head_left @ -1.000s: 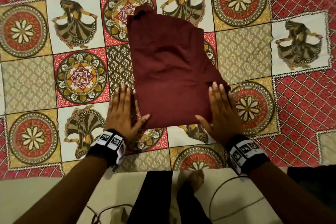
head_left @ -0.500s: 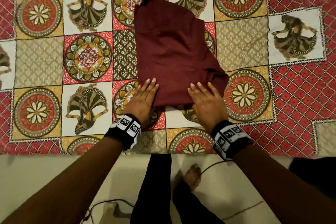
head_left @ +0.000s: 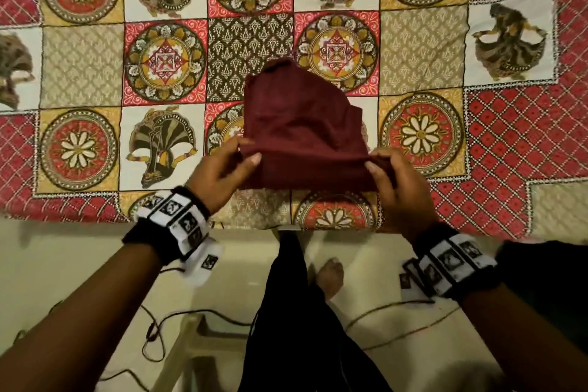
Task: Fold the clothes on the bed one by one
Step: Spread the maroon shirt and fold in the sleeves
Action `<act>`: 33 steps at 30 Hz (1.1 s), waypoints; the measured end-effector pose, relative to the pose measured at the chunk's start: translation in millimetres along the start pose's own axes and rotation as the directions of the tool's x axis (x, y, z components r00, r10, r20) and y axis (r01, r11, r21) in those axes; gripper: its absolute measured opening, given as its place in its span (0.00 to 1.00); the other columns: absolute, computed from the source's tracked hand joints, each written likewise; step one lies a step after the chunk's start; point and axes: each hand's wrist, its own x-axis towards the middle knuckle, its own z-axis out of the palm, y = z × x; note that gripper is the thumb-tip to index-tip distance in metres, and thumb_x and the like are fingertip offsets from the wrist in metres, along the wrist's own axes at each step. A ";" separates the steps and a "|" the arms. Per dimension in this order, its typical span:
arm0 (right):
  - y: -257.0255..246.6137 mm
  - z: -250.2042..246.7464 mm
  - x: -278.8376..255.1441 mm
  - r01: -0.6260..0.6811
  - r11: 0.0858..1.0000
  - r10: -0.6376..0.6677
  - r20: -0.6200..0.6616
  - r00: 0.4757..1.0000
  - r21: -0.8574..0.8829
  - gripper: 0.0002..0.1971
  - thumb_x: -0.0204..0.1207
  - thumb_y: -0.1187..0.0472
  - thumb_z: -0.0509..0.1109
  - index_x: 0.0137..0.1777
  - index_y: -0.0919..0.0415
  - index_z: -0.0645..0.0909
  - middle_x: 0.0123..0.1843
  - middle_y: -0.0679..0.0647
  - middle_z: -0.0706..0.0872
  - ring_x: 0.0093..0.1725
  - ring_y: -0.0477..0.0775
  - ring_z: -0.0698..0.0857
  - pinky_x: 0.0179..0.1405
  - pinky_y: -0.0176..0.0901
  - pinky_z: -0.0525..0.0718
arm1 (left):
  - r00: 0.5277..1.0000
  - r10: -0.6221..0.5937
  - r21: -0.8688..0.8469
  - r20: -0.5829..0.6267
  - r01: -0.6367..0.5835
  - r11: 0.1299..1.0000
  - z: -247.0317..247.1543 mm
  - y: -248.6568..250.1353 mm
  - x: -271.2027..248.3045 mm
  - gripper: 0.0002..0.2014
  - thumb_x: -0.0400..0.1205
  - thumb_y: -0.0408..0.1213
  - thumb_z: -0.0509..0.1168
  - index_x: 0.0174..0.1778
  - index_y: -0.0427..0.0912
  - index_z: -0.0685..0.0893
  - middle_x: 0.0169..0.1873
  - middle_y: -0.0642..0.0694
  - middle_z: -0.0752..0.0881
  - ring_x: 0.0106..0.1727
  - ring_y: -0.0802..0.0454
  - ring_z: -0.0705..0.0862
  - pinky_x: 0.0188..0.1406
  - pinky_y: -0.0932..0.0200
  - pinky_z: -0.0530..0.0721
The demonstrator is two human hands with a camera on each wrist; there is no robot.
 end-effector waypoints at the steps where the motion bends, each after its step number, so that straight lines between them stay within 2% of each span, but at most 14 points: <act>1: 1.3 1.6 16.6 -0.003 1.000 0.003 -0.033 0.999 0.003 0.12 0.87 0.55 0.63 0.64 0.60 0.81 0.55 0.46 0.84 0.51 0.40 0.81 0.51 0.24 0.75 | 0.998 0.011 -0.006 -0.064 -0.012 1.000 0.9 0.2 17.9 0.07 0.84 0.51 0.65 0.55 0.58 0.82 0.43 0.62 0.89 0.47 0.67 0.85 0.50 0.64 0.82; 4: 5.9 8.5 79.6 0.019 1.000 -0.020 -0.089 0.996 -0.006 0.12 0.88 0.57 0.65 0.63 0.64 0.83 0.59 0.50 0.86 0.57 0.41 0.81 0.58 0.26 0.74 | 0.979 0.013 0.118 -0.203 0.011 0.993 2.2 -4.4 72.6 0.15 0.85 0.53 0.59 0.56 0.48 0.82 0.44 0.51 0.87 0.45 0.55 0.85 0.49 0.51 0.83; 7: 17.8 18.3 143.7 -0.002 1.000 0.001 -0.098 0.995 -0.012 0.13 0.87 0.55 0.66 0.62 0.62 0.84 0.58 0.53 0.89 0.56 0.48 0.84 0.54 0.29 0.75 | 0.948 0.110 0.285 -0.297 -0.022 0.958 -1.7 -7.2 121.9 0.22 0.88 0.51 0.54 0.61 0.35 0.79 0.47 0.38 0.87 0.50 0.39 0.86 0.48 0.46 0.80; 9: 29.3 28.2 175.7 -0.020 1.000 0.018 -0.095 0.995 -0.023 0.13 0.86 0.54 0.66 0.61 0.61 0.84 0.55 0.52 0.89 0.56 0.52 0.87 0.51 0.33 0.76 | 0.915 0.176 0.350 -0.363 -0.041 0.936 -3.9 -10.6 150.0 0.22 0.89 0.51 0.54 0.63 0.34 0.79 0.49 0.34 0.87 0.51 0.36 0.86 0.47 0.46 0.79; 11: 37.4 36.3 193.6 -0.053 0.993 0.042 -0.102 0.994 -0.105 0.14 0.86 0.52 0.65 0.62 0.60 0.84 0.59 0.56 0.89 0.59 0.57 0.87 0.53 0.39 0.77 | 0.890 0.202 0.422 -0.410 -0.012 0.906 -0.8 -14.1 169.9 0.23 0.89 0.53 0.53 0.65 0.36 0.78 0.51 0.35 0.88 0.51 0.35 0.86 0.47 0.46 0.79; 13: 35.0 39.1 193.5 -0.097 0.956 0.055 -0.154 0.987 -0.278 0.18 0.86 0.49 0.64 0.68 0.59 0.81 0.66 0.59 0.84 0.65 0.60 0.83 0.61 0.46 0.76 | 0.884 0.180 0.460 -0.430 0.043 0.887 4.9 -21.9 180.9 0.25 0.88 0.56 0.52 0.67 0.37 0.76 0.51 0.36 0.88 0.49 0.34 0.86 0.45 0.45 0.80; 15: 18.7 41.2 174.9 -0.069 0.887 -0.039 -0.223 0.974 -0.457 0.21 0.86 0.49 0.62 0.74 0.59 0.78 0.72 0.60 0.80 0.72 0.62 0.78 0.70 0.54 0.71 | 0.874 0.167 0.421 -0.457 0.047 0.906 6.7 -26.1 178.0 0.27 0.88 0.56 0.52 0.68 0.35 0.75 0.52 0.36 0.87 0.50 0.36 0.86 0.47 0.44 0.81; 17: -3.5 52.0 143.6 0.034 0.850 -0.192 -0.250 0.949 -0.525 0.22 0.85 0.53 0.63 0.75 0.61 0.78 0.75 0.60 0.80 0.77 0.62 0.76 0.76 0.57 0.68 | 0.825 0.269 0.430 -0.497 -0.035 0.902 3.1 -22.5 163.7 0.24 0.89 0.48 0.54 0.68 0.30 0.76 0.59 0.35 0.84 0.59 0.39 0.84 0.60 0.46 0.80; 19: -16.0 72.5 109.4 0.141 0.868 -0.263 -0.200 0.944 -0.476 0.22 0.85 0.59 0.63 0.76 0.65 0.78 0.78 0.60 0.79 0.81 0.62 0.73 0.80 0.58 0.65 | 0.754 0.414 0.487 -0.511 -0.143 0.862 3.3 -10.6 139.5 0.18 0.89 0.36 0.55 0.71 0.28 0.75 0.67 0.32 0.80 0.70 0.40 0.79 0.72 0.46 0.74; 20: -17.0 82.9 96.2 0.166 0.884 -0.259 -0.163 0.952 -0.437 0.22 0.85 0.61 0.63 0.77 0.67 0.78 0.79 0.60 0.78 0.83 0.62 0.70 0.83 0.58 0.64 | 0.754 0.467 0.518 -0.462 -0.199 0.832 8.6 -3.1 125.9 0.19 0.88 0.31 0.55 0.74 0.27 0.74 0.73 0.32 0.77 0.76 0.39 0.74 0.77 0.45 0.70; 22: -14.7 98.9 84.9 0.192 0.905 -0.248 -0.105 0.963 -0.381 0.23 0.85 0.66 0.61 0.79 0.70 0.74 0.82 0.62 0.74 0.86 0.64 0.65 0.86 0.61 0.60 | 0.823 0.507 0.591 -0.255 -0.283 0.756 27.7 9.9 104.4 0.24 0.86 0.26 0.54 0.81 0.30 0.68 0.82 0.34 0.66 0.85 0.38 0.61 0.84 0.42 0.60; 25: -12.8 117.6 106.6 0.210 0.890 -0.257 -0.065 0.964 -0.404 0.25 0.87 0.67 0.57 0.83 0.71 0.68 0.86 0.64 0.67 0.88 0.65 0.61 0.87 0.62 0.58 | 0.919 0.394 0.695 -0.008 -0.278 0.663 57.7 8.6 110.6 0.29 0.86 0.34 0.49 0.86 0.37 0.60 0.87 0.40 0.54 0.88 0.41 0.48 0.87 0.44 0.48; 29: -0.3 146.0 135.7 0.122 0.840 -0.122 0.035 0.992 -0.528 0.27 0.90 0.60 0.51 0.87 0.68 0.59 0.89 0.62 0.59 0.89 0.61 0.56 0.89 0.57 0.52 | 0.978 0.207 0.740 0.001 -0.140 0.658 71.0 -27.0 149.5 0.29 0.89 0.40 0.45 0.87 0.36 0.51 0.88 0.40 0.47 0.88 0.46 0.44 0.87 0.49 0.44; 33: 11.1 154.6 139.7 0.129 0.789 -0.091 0.094 0.991 -0.601 0.29 0.89 0.57 0.50 0.88 0.67 0.55 0.90 0.61 0.55 0.90 0.60 0.53 0.89 0.57 0.51 | 0.975 0.221 0.794 -0.022 -0.117 0.597 74.4 -53.1 157.8 0.29 0.90 0.43 0.45 0.88 0.39 0.50 0.88 0.43 0.48 0.88 0.50 0.46 0.87 0.52 0.45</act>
